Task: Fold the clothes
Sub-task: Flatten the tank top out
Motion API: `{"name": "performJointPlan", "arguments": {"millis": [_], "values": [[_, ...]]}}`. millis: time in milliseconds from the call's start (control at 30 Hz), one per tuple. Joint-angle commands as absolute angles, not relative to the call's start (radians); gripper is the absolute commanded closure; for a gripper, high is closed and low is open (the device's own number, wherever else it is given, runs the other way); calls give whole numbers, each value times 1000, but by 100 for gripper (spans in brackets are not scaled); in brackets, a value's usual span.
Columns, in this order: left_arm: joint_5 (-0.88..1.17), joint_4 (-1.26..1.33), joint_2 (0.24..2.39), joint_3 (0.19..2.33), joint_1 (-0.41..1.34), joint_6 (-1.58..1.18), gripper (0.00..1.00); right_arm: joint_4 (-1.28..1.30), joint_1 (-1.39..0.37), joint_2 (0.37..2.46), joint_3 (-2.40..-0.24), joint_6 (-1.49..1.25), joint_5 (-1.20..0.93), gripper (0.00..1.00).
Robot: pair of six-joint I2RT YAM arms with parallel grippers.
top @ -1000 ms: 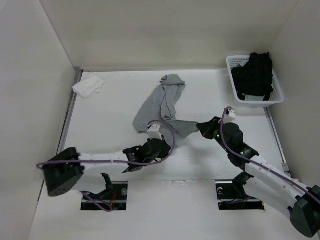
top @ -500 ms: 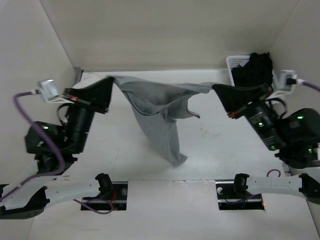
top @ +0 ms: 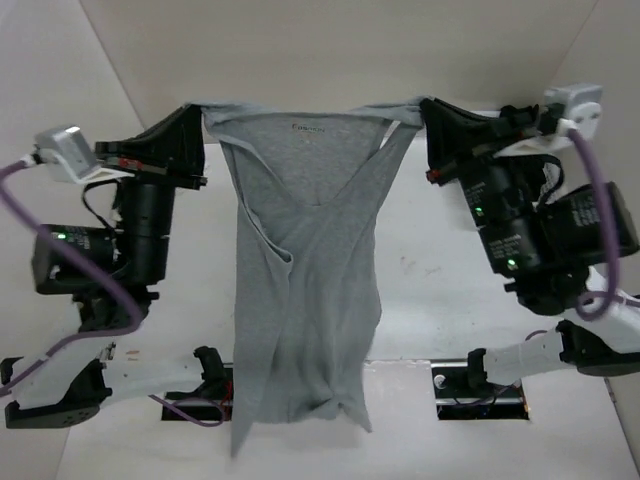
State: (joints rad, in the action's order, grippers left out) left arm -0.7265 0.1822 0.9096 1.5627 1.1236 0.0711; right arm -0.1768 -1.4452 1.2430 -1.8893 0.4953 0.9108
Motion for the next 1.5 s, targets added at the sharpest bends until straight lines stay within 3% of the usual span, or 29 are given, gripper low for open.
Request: {"name": "performJointPlan", "arguments": {"millis": [0,167,267,400,467,567,600,667,767,833,967,1000,1067,1167,1467], "values": [[-733,337,914,1300,951,65,98,-90,-1204,1288,-1804,279,801,100],[-540,333,1064,1057,606,-278,98,9,-865,1380,-1689,-40,491,100],[-384,347,1269,1084,391,-454,98,5,-676,1546,-1715,-124,349,100],[-227,273,1662,1438,256,-532,97,98,-483,1901,-2050,-182,241,100],[-210,140,1864,1707,223,-512,95,237,-400,2128,-2364,-239,207,100],[-209,11,2011,1922,205,-486,81,301,-349,2250,-2539,-291,187,83],[-215,9,2017,1925,203,-483,75,282,-334,2234,-2499,-322,184,69],[-221,78,1962,1817,205,-489,63,208,-324,2153,-2345,-345,163,54],[-247,188,1803,1544,214,-529,59,48,-329,1938,-1954,-364,144,48],[-305,262,1654,1278,237,-595,62,-53,-359,1792,-1679,-408,152,54],[-379,307,1456,891,304,-673,74,-181,-447,1571,-1213,-563,153,94],[-391,290,1404,809,315,-681,79,-187,-462,1536,-1137,-599,152,99],[-422,226,1288,679,326,-710,86,-201,-516,1459,-987,-658,158,100],[-422,100,1128,550,324,-771,87,-216,-616,1317,-798,-680,219,100],[-287,-323,792,333,251,-951,71,-19,-808,863,-434,-770,325,85]]}}
